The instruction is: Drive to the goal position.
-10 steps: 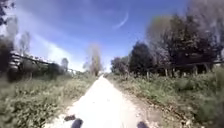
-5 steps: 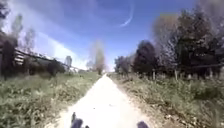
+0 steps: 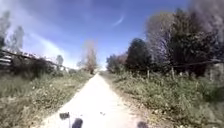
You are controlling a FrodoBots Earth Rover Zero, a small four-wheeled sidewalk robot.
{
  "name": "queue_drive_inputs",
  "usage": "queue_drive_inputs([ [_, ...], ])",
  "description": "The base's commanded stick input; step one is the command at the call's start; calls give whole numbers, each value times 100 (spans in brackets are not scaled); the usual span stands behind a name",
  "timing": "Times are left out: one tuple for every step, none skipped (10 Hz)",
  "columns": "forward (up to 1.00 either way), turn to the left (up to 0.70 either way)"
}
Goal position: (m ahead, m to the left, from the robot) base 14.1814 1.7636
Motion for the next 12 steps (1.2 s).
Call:
queue_drive_inputs([
  [70,0],
  [70,0],
  [70,0],
  [70,0],
  [70,0],
  [70,0],
  [70,0],
  [70,0],
  [70,0],
  [70,0],
  [70,0],
  [70,0],
])
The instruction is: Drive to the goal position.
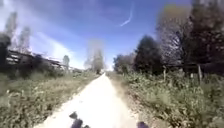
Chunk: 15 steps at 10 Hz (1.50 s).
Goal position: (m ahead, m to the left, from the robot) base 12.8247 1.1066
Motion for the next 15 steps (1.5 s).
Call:
queue_drive_inputs([
  [70,0],
  [70,0],
  [70,0],
  [70,0],
  [70,0],
  [70,0],
  [70,0],
  [70,0],
  [70,0],
  [70,0],
  [70,0],
  [70,0],
  [70,0],
  [70,0],
  [70,0],
])
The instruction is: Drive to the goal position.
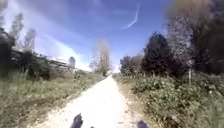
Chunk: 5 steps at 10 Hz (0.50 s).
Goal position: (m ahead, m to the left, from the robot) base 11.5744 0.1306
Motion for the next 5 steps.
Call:
queue_drive_inputs([
  [70,0],
  [70,0],
  [70,0],
  [70,0],
  [70,0],
])
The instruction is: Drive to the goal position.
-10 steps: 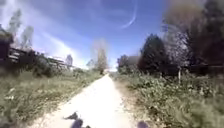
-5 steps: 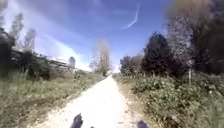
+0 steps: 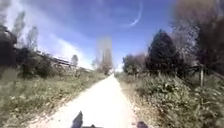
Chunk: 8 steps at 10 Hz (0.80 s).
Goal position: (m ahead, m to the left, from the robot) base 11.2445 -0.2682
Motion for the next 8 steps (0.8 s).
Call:
queue_drive_inputs([
  [70,-17],
  [70,-35],
  [70,-35],
  [70,-35],
  [70,-35],
  [70,-15],
  [70,0],
  [70,0],
])
